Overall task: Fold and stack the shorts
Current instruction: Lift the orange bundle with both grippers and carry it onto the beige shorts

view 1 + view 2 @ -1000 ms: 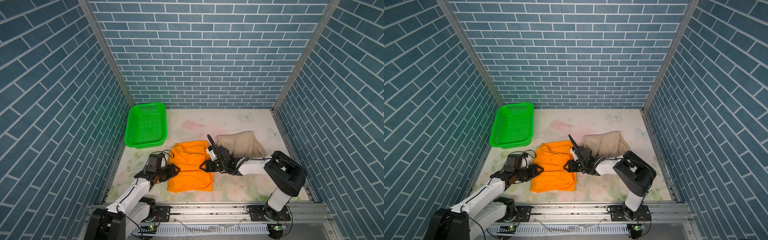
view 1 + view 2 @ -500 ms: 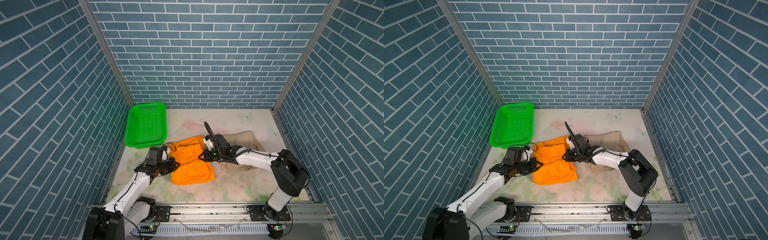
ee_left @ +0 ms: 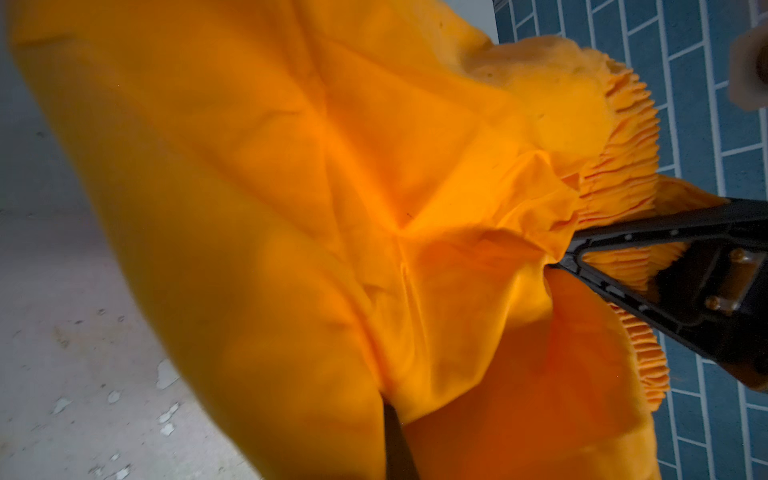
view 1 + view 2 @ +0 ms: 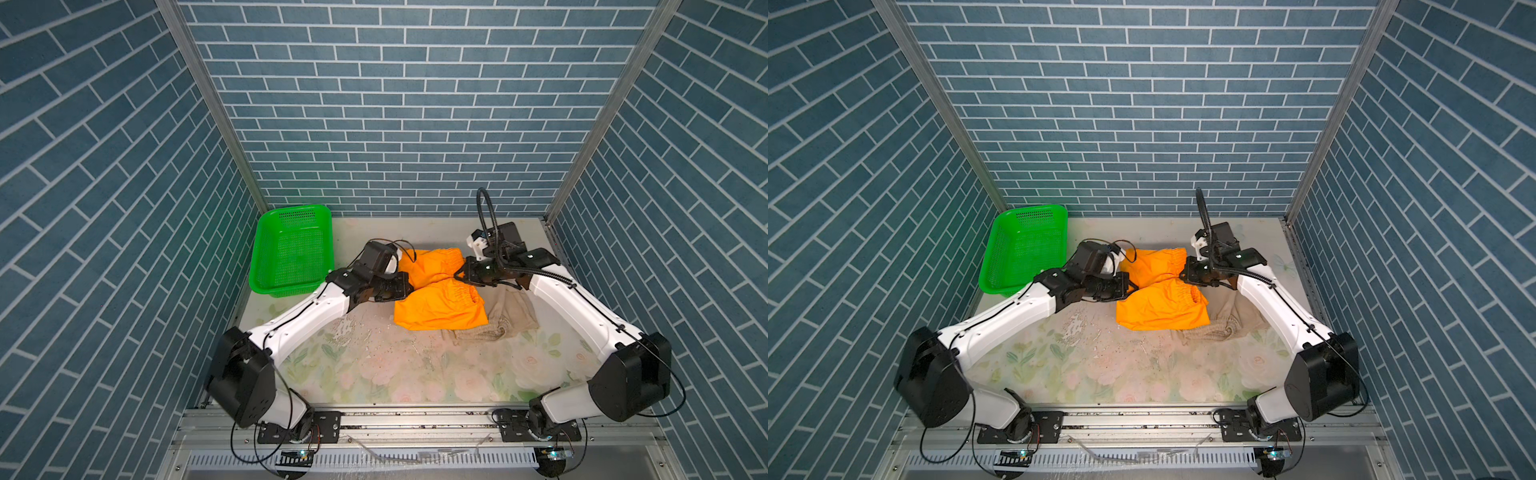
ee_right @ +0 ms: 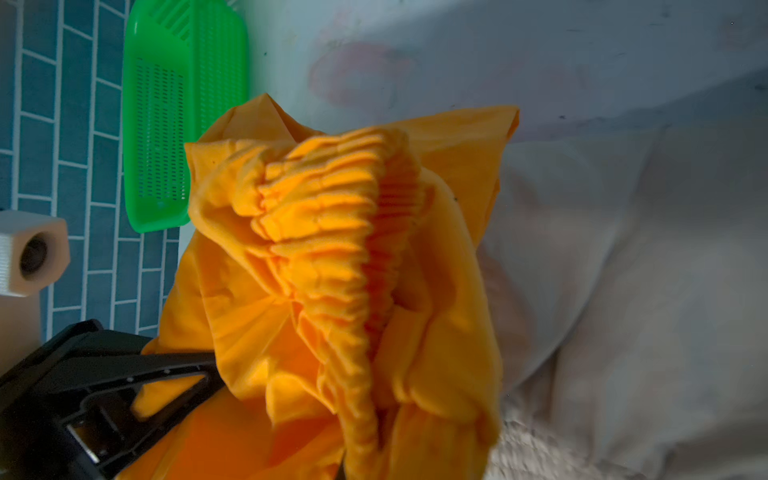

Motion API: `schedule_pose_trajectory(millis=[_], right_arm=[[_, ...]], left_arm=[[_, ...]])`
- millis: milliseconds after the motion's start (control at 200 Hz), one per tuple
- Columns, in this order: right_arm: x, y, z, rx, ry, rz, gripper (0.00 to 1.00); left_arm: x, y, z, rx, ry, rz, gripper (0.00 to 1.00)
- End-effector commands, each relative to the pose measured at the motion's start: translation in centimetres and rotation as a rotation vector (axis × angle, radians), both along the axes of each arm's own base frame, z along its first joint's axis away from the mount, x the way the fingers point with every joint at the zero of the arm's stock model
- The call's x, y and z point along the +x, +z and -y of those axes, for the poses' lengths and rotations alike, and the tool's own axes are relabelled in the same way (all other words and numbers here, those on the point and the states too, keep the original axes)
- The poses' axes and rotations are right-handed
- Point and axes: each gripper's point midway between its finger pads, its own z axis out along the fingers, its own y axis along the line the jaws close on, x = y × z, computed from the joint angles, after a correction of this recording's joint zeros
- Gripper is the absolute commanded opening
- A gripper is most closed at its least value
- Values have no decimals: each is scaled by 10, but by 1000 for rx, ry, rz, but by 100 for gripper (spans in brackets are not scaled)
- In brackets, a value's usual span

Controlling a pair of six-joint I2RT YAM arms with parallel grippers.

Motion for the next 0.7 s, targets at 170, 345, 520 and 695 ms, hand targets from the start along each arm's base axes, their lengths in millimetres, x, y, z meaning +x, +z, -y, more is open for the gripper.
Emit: schedule_pose_trajectory(millis=[170,345,520,695], right_arm=[[13,-4,94,-43,-129,-13,0],[28,-27,134,-32,-218,-10,0],[41,-67,153,-42,-231,-42,0],[49,-112,162,-98,-223,-95,25]], left_arm=[[15,-10,93,2,-132,37,0],[23,-45,130,11,-163,36,0],[27,-88,143,8,-158,-13,0],[22,-125,136,66,-145,-62,36]])
